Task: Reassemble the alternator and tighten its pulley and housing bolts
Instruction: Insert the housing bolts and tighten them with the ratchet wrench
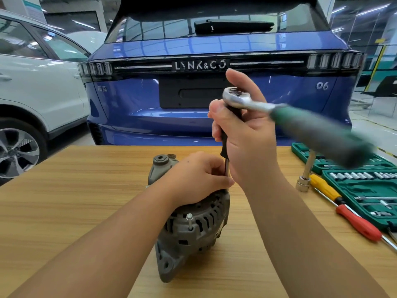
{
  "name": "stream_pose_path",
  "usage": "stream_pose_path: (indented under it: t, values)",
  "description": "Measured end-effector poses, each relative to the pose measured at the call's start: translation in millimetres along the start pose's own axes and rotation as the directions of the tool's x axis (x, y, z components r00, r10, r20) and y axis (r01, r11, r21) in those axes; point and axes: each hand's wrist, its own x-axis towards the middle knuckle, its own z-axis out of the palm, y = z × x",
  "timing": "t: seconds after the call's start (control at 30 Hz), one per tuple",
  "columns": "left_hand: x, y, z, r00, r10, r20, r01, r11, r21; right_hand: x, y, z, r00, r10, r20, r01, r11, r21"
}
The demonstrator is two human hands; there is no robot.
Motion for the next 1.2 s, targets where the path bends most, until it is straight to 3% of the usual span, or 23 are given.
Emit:
stream_pose_path:
  t: [0.1,0.27,0.33,0.4,0.5,0.6,0.73,0.83,1.07,1.13,1.2]
  values:
    - [-2.4,0.1,0.2,1.0,0.013,-0.002,-0.013,0.998,-0.056,-1.5,-1.0,1.8,1.0,0.003,-0.01,-0.002,0.999,0.051]
    - [-4.6,9.2,-4.0,1.0,0.013,0.001,-0.013,1.0,-0.015,7.7,-12.9,-7.2,0.956,0.279,0.086,-0.292,0.934,0.207]
    - [-8.0,11.5,-4.5,1.0,0.0,0.01,0.001,0.999,-0.051,6.5,-16.3,-4.8,0.947,0.293,0.133,-0.32,0.898,0.303]
    - [-8.8,12.1,-4.1,0.999,-0.03,0.019,0.032,0.994,-0.1,1.6,-15.9,1.1,0.958,0.27,0.093,-0.285,0.916,0.282]
    - [-3.0,9.7,-2.0,0.999,-0.046,0.006,0.046,0.999,-0.016,-1.5,-13.7,3.2,0.97,0.22,-0.104,-0.208,0.971,0.115]
    - [-0.4,7.4,-1.9,0.998,-0.062,0.03,0.061,0.998,0.019,1.1,-15.0,-0.8,0.964,0.177,-0.2,-0.183,0.983,-0.013]
    - [1.2,3.5,-2.2,0.996,-0.083,0.017,0.083,0.997,0.004,3.6,-14.5,-6.5,0.955,0.291,-0.056,-0.289,0.956,0.039]
    - [0.8,2.5,-1.8,0.997,-0.075,0.014,0.075,0.997,-0.015,1.4,-10.1,-5.7,0.961,0.272,0.059,-0.276,0.956,0.1]
    - [0.4,2.3,-2.1,0.999,-0.036,0.011,0.036,0.999,-0.014,-4.6,-1.1,1.9,0.998,-0.056,0.006,0.056,0.996,-0.063]
    - [-0.1,1.8,-2.0,1.0,-0.03,0.008,0.03,0.999,-0.035,-5.6,-0.1,1.9,0.999,-0.052,-0.006,0.052,0.995,-0.089]
    - [-0.2,1.3,-1.4,0.999,-0.037,0.006,0.038,0.999,-0.035,-1.9,-3.8,-0.5,0.999,0.033,0.038,-0.034,0.998,0.045]
